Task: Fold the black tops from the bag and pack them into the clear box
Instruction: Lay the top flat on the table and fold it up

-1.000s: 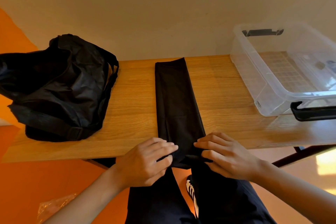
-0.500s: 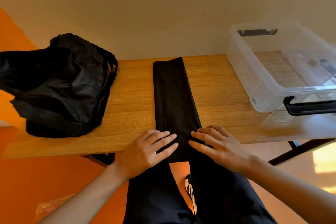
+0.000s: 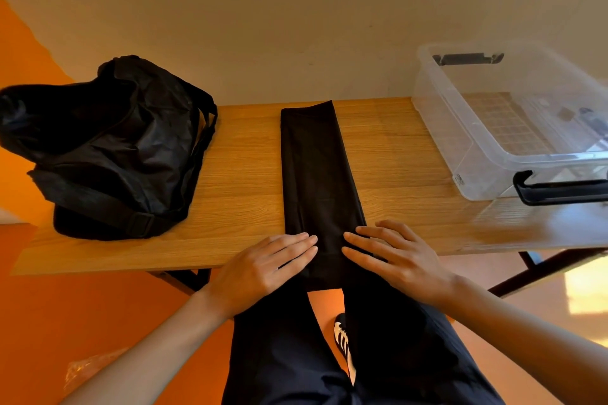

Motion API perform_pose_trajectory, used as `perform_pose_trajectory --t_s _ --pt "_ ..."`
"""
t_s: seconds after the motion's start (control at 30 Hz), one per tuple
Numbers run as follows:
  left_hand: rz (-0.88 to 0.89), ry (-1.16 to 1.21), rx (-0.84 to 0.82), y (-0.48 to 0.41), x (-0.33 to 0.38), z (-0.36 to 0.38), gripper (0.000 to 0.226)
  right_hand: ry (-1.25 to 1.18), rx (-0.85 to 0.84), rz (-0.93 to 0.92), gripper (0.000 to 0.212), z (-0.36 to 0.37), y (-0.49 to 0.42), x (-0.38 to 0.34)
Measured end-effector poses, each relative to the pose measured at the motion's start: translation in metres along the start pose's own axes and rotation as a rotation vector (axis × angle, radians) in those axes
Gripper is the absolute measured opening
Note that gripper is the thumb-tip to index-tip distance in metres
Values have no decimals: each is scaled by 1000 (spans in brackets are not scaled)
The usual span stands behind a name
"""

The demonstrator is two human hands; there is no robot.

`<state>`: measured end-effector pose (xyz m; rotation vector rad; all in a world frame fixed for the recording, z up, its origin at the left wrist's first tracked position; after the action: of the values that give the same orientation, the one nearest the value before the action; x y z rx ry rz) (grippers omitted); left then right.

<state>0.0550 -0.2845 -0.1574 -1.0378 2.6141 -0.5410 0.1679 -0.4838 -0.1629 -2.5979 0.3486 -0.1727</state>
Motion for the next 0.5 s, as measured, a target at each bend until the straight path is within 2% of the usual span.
perform_pose_trajectory --t_s 0.2,0.37,0.5 --pt "-28 57 44 -2 -1 -4 34 -149 31 99 27 -2 -2 5" --pt "-82 73 106 -5 -2 -13 29 -305 -30 189 34 -5 -6 13" --pt "-15 39 109 -7 3 -12 20 -313 -53 169 27 -6 -7 14"
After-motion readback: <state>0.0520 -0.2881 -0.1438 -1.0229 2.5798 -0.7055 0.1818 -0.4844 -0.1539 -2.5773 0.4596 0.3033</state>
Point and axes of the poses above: each hand's wrist, its own y-axis away from the middle knuckle, its own z-axis out of the palm, x = y × z, the point moved 6 cm from there along -y, towards the middle knuckle, and after that the axes turned 11 degrees about z, right-handed, at the moved point
